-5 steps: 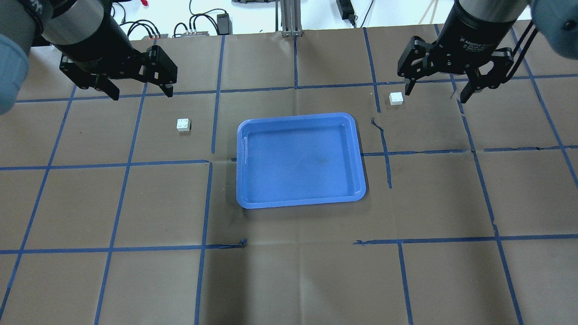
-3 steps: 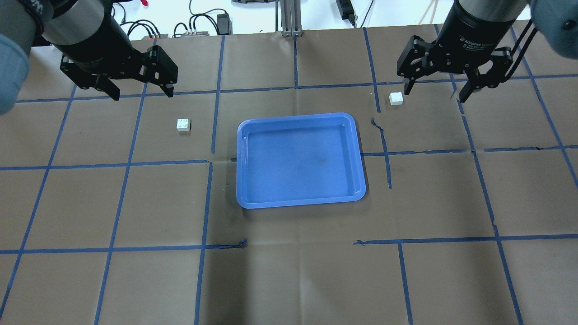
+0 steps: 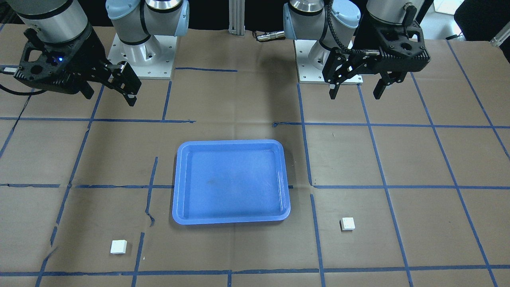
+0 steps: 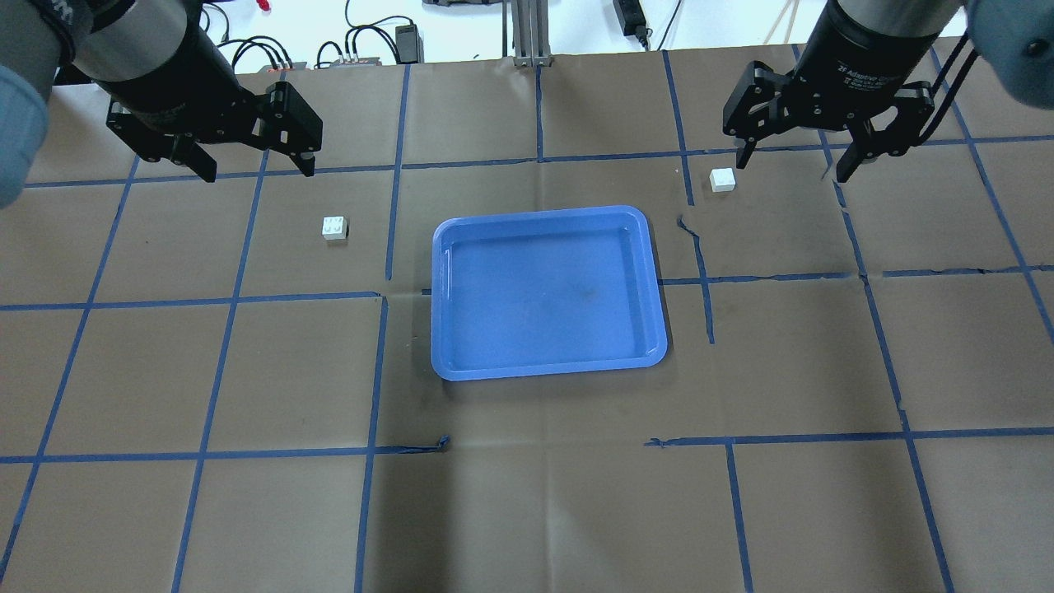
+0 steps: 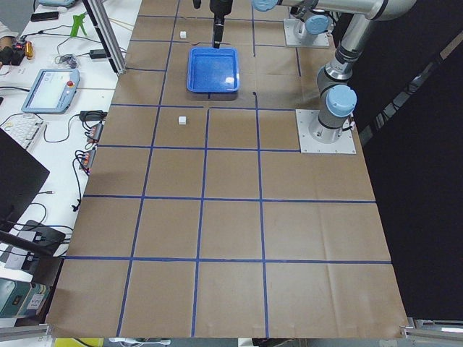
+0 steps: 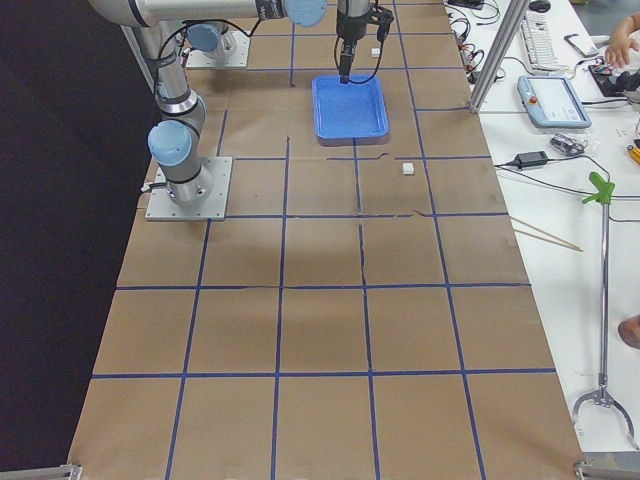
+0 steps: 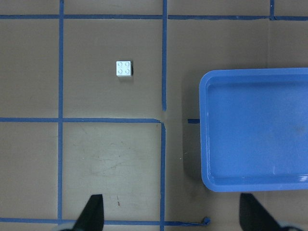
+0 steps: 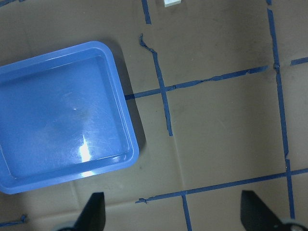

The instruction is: Assemble white blocks and place on blue tray

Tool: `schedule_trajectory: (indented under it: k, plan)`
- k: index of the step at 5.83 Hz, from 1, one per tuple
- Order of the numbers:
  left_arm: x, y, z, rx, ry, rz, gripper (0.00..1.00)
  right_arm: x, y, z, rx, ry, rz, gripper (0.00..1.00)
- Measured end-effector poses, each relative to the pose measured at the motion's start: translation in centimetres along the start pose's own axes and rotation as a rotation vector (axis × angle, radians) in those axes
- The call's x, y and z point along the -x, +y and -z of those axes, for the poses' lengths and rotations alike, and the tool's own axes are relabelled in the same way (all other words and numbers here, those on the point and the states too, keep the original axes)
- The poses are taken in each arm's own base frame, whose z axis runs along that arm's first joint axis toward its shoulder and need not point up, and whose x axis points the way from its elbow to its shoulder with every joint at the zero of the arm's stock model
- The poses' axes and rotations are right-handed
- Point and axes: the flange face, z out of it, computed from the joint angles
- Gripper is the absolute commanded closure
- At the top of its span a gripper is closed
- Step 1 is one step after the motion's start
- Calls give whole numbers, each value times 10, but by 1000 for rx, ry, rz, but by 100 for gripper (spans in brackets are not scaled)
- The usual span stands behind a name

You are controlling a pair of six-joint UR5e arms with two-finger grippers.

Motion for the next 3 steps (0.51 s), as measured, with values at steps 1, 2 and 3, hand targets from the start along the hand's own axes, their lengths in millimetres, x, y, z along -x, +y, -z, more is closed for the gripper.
schedule_trajectory:
  k: [1, 2, 3]
  plan:
    - [1, 2, 1, 5, -3, 1, 1, 0, 1, -1, 2, -1, 20, 0]
    - [3, 4, 3, 12, -5, 2, 1, 0, 2, -1, 3, -2, 77, 0]
    - [5, 5, 2, 17, -6, 3, 1, -1, 2, -2, 5, 3, 185, 0]
